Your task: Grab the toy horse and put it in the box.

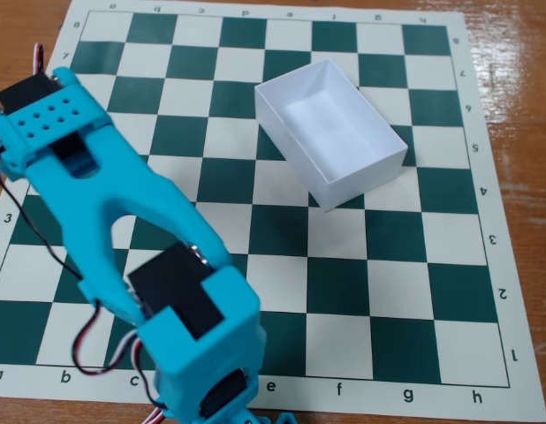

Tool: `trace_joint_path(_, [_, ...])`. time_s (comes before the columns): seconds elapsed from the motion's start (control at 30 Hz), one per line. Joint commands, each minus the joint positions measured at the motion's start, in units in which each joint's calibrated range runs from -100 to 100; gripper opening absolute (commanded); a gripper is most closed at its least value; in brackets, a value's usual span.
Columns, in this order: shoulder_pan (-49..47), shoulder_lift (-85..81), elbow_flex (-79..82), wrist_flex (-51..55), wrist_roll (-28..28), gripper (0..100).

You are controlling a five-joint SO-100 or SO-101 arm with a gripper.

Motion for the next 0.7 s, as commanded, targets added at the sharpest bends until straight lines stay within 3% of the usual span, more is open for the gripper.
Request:
trace_joint_path(0.0, [5.9,-15.8,2.3,1.1,7.6,0])
trace_joint_path(0.17, [15.3,-38.3,13.5,0.5,20.3,0])
trace_joint_path(0.3, [24.5,-50.6,27.7,-5.8,26.9,0])
trace_joint_path(0.5, [33.7,-48.7,47.4,-29.6,29.2,0])
trace_joint_path(0.67, [38.4,-36.1,48.3,-45.0,29.3,0])
